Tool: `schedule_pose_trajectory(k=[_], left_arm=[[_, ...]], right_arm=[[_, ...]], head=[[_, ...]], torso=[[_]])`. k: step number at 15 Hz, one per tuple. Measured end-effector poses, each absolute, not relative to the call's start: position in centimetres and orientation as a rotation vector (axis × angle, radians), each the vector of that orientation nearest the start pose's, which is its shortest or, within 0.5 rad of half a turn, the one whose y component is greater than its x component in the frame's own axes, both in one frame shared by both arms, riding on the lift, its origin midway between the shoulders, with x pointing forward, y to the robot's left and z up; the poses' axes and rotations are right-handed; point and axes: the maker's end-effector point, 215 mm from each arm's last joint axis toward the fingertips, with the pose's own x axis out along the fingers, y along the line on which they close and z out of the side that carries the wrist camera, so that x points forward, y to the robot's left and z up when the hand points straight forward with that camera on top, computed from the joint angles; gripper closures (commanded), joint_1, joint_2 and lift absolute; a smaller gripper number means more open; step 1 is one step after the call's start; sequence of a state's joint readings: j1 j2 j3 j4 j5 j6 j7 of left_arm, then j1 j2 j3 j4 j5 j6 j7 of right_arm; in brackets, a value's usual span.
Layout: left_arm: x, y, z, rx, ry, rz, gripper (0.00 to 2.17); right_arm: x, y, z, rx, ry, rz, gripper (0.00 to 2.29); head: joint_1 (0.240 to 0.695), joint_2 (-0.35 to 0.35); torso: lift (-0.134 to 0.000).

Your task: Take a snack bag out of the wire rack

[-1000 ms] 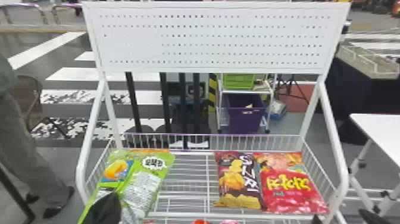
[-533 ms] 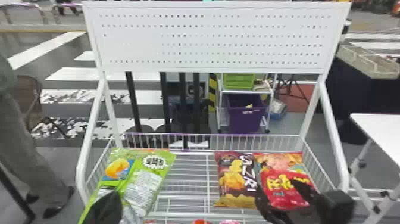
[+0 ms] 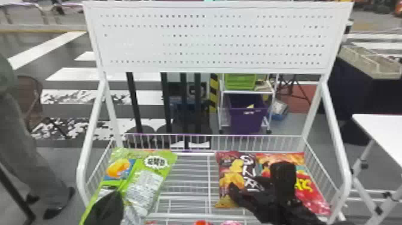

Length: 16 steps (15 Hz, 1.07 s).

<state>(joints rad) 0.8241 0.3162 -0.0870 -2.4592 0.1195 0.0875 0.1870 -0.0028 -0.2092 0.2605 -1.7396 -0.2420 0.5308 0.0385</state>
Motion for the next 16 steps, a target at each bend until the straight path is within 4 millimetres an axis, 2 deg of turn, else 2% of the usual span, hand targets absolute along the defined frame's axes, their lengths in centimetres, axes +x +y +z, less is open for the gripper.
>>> schedule_pose_trajectory(k=[2, 3, 4, 9, 12, 15, 16], left_arm=[[36.1, 20.0, -27.4, 0.042, 0.051, -0.109, 1.76], [36.1, 20.0, -27.4, 0.041, 0.05, -0.11, 1.76], [36.1, 20.0, -27.4, 0.041, 0.05, -0.11, 1.75], [36.3, 20.0, -27.3, 0.042, 0.049, -0.11, 1.76], [36.3, 20.0, -27.3, 0.042, 0.049, -0.11, 1.76], [36.3, 20.0, -27.3, 0.042, 0.048, -0.109, 1.75], [36.4, 20.0, -27.4, 0.041, 0.048, -0.11, 1.76]], right_arm=[[55.1, -11.7, -43.6, -0.027, 0.452, 0.346, 1.53], [55.2, -11.5, -43.8, -0.03, 0.457, 0.35, 2.06], [55.3, -11.3, -43.8, -0.032, 0.46, 0.35, 2.22], [55.2, -10.0, -42.1, -0.023, 0.433, 0.368, 2.25], [54.9, -10.1, -40.8, -0.028, 0.406, 0.359, 2.25], [53.7, -10.2, -37.8, -0.027, 0.34, 0.353, 2.25], [53.0, -10.4, -36.3, -0.023, 0.309, 0.351, 2.25]], head=[[0.499, 0.0], [0.499, 0.0], [0.499, 0.0], [0.499, 0.0], [0.499, 0.0], [0.499, 0.0], [0.499, 0.0]], torso=[[0.0], [0.0], [0.0], [0.0], [0.0], [0.0], [0.0]])
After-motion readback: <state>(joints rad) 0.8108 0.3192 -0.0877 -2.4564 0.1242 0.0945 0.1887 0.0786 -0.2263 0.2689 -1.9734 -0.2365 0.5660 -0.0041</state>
